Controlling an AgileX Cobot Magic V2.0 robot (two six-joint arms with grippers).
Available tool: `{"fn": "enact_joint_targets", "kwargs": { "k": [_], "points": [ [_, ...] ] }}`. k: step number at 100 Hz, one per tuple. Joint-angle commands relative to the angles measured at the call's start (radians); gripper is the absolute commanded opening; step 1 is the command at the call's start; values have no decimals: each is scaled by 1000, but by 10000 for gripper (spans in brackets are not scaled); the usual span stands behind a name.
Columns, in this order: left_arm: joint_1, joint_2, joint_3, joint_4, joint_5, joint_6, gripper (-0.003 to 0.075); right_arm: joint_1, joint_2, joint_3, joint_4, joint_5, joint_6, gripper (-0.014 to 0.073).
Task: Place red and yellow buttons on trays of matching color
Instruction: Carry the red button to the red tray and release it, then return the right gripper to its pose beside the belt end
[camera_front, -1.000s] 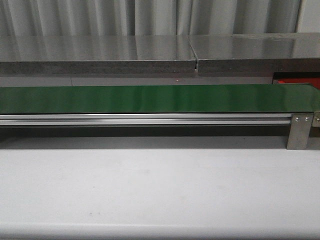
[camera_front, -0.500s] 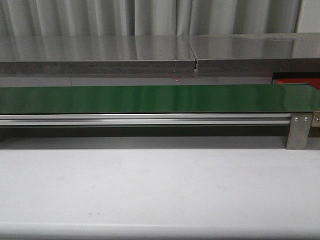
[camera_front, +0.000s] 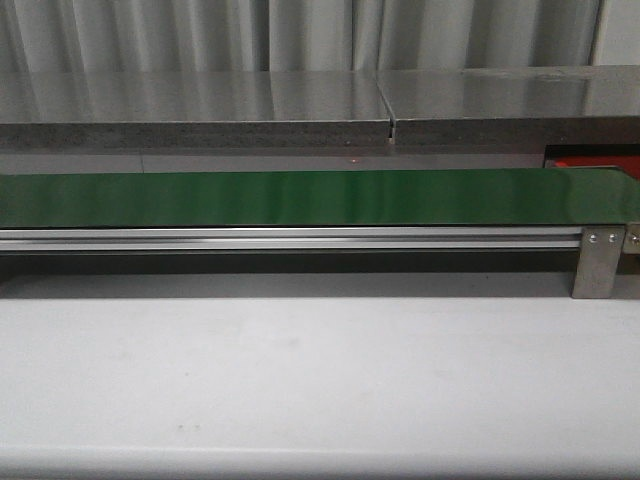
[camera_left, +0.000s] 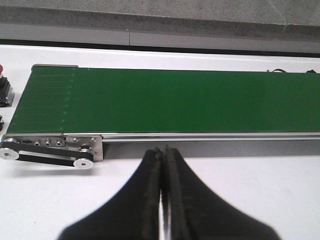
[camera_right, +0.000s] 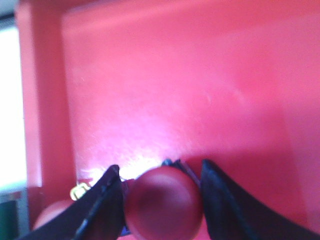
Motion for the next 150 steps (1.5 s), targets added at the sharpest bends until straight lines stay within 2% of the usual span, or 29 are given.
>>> {"fn": "enact_joint_targets", "kwargs": {
  "k": [1, 41, 87, 105, 124, 150],
  "points": [
    [-5, -1, -28, -22, -76, 0, -19, -6, -94, -52, 14, -14, -2, 379],
    [-5, -1, -28, -22, -76, 0, -19, 10, -259, -66, 22, 55, -7, 379],
    [-5, -1, -28, -22, -76, 0, -19, 223, -548, -36, 22, 153, -47, 379],
    [-5, -1, -28, -22, -76, 0, -19, 295, -706, 155, 22, 94, -62, 373],
    [-5, -1, -28, -22, -76, 0, -19, 334, -915, 461, 22, -24, -111, 343],
    [-5, -1, -28, -22, -76, 0, -19, 334, -1258, 878, 22, -136, -143, 94]
  ]
}}
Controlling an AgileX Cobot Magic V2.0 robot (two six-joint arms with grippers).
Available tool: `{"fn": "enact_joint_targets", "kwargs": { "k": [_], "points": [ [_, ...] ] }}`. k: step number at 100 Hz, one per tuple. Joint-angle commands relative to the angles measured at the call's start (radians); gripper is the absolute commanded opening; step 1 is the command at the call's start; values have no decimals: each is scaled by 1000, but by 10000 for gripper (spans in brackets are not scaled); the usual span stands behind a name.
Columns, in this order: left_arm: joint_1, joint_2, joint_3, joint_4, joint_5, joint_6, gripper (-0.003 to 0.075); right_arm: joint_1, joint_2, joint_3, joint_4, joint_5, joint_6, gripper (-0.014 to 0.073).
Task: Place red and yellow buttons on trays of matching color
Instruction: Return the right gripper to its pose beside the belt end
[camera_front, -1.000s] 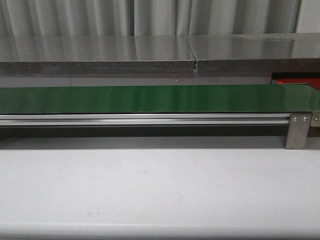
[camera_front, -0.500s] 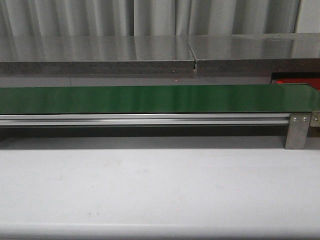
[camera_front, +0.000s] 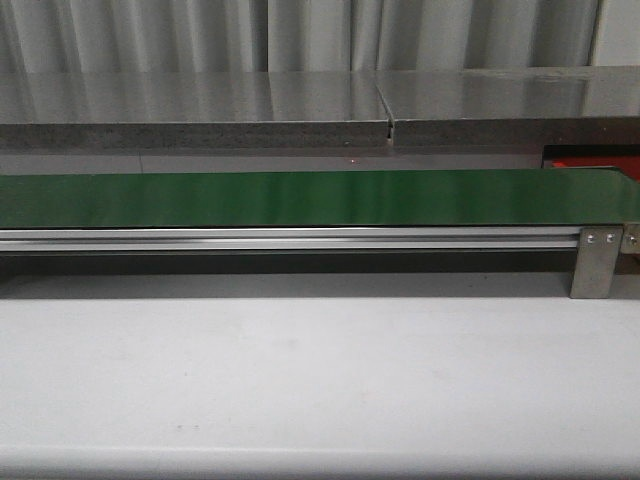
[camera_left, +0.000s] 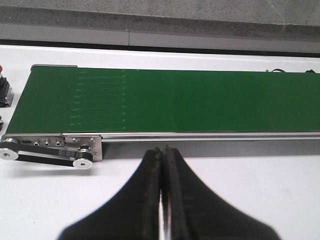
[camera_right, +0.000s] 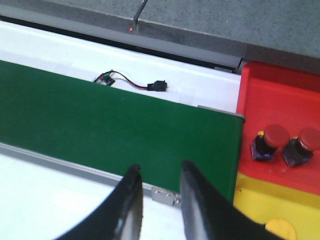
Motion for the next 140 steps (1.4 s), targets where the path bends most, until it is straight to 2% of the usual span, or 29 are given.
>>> {"fn": "enact_joint_targets", "kwargs": {
  "k": [1, 26, 47, 125, 132, 140],
  "points": [
    [-5, -1, -28, -22, -76, 0, -19, 1, -129, 80, 20, -84, -15, 88],
    [-5, -1, -28, -22, -76, 0, -19, 1, -394, 341, 20, -89, -15, -122],
    [-5, -1, -28, -22, -76, 0, -19, 1, -494, 421, 20, -90, -15, -117],
    [-5, 1, -28, -22, -122, 0, -16, 1, -496, 421, 20, -70, -15, -117],
    [-5, 1, -28, -22, -117, 0, 18, 1, -496, 421, 20, -70, -15, -117],
    [-5, 1, -28, -22, -110, 0, 142, 1, -496, 421, 20, -70, -15, -117]
  ]
}}
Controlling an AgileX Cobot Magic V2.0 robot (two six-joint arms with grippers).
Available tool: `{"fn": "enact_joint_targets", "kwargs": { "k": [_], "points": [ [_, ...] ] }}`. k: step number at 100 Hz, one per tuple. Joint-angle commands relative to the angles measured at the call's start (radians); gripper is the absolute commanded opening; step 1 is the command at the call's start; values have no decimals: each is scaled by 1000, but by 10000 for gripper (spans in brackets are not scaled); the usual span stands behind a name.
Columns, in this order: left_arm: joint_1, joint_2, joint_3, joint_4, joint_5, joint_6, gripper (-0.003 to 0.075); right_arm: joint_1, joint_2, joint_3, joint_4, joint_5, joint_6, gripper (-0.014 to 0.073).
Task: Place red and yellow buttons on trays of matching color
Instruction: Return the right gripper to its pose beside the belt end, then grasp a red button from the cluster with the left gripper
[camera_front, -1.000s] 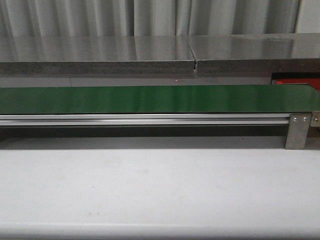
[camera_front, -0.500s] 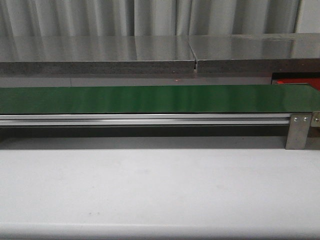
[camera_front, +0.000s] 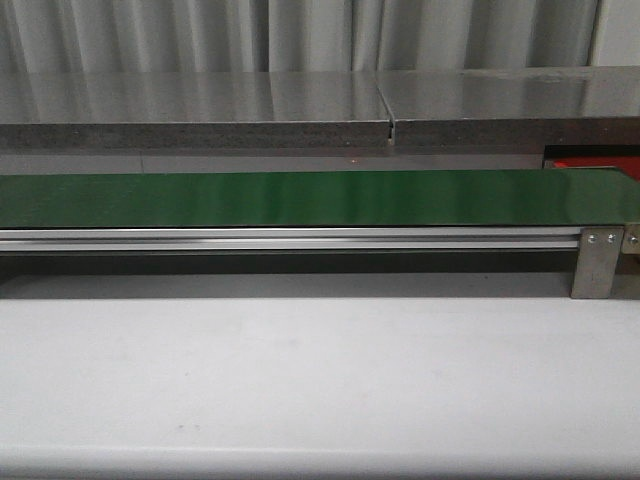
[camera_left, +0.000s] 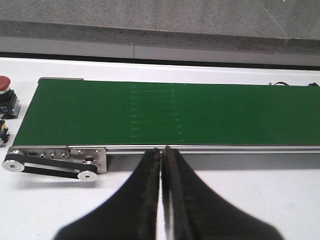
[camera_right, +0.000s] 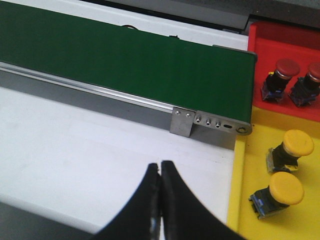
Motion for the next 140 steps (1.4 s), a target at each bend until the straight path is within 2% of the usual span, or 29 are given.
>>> {"fn": "enact_joint_targets", "kwargs": {
  "k": [1, 11, 16, 25, 41, 52, 58, 66, 80, 100, 114, 140],
  "points": [
    [-5, 1, -28, -22, -64, 0, 156, 1, 1, -25, 20, -55, -9, -117],
    [-5, 1, -28, -22, -61, 0, 386, 1, 1, -25, 20, -55, -9, -117],
    [-2, 1, -28, -22, -61, 0, 474, 1, 1, -25, 20, -55, -9, -117],
    [-2, 1, -28, -22, -61, 0, 557, 1, 1, -25, 20, -55, -9, -117],
    [1, 6, -38, -13, -61, -5, 558, 1, 1, -25, 20, -55, -9, -117],
    [43, 62, -105, 65, -46, -124, 558, 1, 1, -25, 20, -54, -9, -117],
    [88, 114, -160, 114, -38, -178, 558, 1, 1, -25, 20, -54, -9, -117],
    [159, 193, -260, 127, 3, -187, 558, 1, 1, -25, 20, -54, -9, -117],
    [296, 373, -438, 64, 108, -189, 558, 1, 1, -25, 20, -54, -9, -117],
    [437, 647, -642, 52, 150, -189, 558, 1, 1, -25, 20, -54, -9, -117],
    [475, 835, -748, 24, 182, -189, 558, 1, 1, -25, 20, -54, -9, -117],
    [476, 1089, -874, 24, 204, -176, 558, 1, 1, -25, 20, -54, -9, -117]
  ]
}}
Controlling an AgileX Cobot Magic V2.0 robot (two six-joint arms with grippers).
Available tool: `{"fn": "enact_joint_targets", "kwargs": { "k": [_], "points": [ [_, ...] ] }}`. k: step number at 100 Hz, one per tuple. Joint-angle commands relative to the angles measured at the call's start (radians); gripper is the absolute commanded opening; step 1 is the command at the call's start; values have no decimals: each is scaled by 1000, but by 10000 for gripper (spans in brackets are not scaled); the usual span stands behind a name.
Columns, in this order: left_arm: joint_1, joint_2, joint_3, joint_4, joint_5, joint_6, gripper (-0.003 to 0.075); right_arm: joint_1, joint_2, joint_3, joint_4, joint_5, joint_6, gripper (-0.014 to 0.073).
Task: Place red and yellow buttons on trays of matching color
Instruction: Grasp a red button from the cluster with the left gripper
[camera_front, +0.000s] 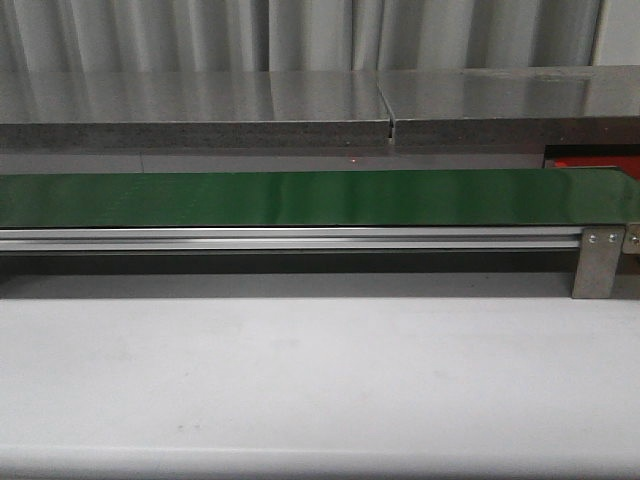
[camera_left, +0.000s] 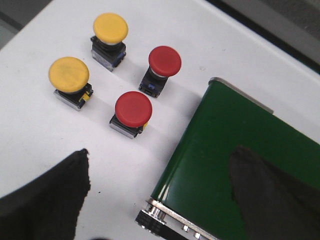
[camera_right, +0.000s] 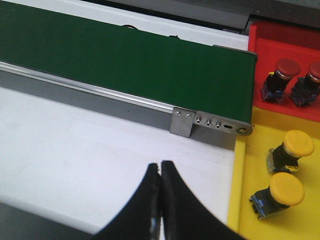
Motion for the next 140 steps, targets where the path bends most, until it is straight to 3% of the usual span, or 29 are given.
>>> {"fn": "enact_joint_targets", "kwargs": {
  "k": [1, 44, 97, 111, 140],
  "points": [
    [0, 16, -66, -21, -39, 7, 558, 1, 1, -25, 20, -55, -9, -117],
    [0, 266, -229, -14, -25, 20, 557, 1, 1, -25, 20, -55, -9, -117],
    [-1, 428, -355, -4, -18, 26, 545, 1, 1, -25, 20, -55, -9, -117],
    [-1, 436, -355, -4, -14, 26, 445, 1, 1, -25, 20, -55, -9, -117],
    [-1, 436, -389, -5, 75, 26, 88, 1, 1, -25, 20, -55, -9, -117]
  ]
}}
